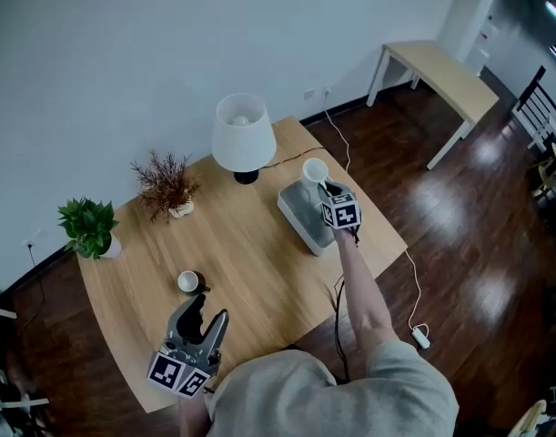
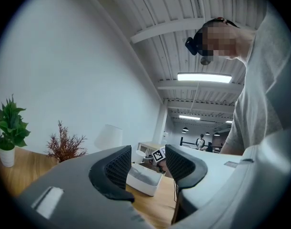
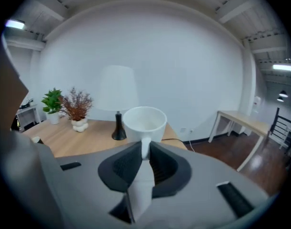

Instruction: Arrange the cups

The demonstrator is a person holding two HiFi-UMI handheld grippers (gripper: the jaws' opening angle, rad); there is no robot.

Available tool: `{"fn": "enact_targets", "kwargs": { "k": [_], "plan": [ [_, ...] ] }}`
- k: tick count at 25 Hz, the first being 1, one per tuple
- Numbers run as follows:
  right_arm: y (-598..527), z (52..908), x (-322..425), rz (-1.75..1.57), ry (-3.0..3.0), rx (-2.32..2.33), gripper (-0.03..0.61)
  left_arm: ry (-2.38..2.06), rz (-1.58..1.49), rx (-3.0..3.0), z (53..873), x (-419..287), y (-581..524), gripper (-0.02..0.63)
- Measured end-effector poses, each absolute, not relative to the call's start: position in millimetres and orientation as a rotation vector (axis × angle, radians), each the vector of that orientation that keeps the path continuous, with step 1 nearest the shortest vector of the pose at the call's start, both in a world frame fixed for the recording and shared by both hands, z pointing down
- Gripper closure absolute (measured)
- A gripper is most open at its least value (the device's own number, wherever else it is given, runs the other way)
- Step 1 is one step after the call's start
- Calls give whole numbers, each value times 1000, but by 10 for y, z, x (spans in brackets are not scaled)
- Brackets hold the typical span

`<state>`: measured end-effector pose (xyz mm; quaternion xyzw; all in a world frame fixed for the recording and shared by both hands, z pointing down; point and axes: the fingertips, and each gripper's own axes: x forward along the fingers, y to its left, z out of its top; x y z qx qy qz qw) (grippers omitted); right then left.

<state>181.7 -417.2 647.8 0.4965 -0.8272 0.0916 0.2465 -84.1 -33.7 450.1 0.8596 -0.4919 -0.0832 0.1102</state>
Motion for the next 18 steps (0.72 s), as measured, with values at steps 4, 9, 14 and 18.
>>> {"fn": "enact_targets", "kwargs": {
  "k": [4, 9, 14, 18],
  "plan": [
    [-4352, 6801, 2225, 333, -2131, 1392, 512, -1457, -252, 2516, 4510, -867, -336, 399],
    [-4382, 7026, 2253, 338, -2082, 1354, 512, -1461, -249, 2512, 4524, -871, -338, 399],
    [-4422, 7069, 2285, 334, -2073, 1358, 511, -1472, -249, 2501, 4528, -886, -327, 399],
    [-4427, 7048, 2316, 304, -2057, 1394, 497, -1474, -255, 2498, 4517, -887, -327, 399]
  ]
}}
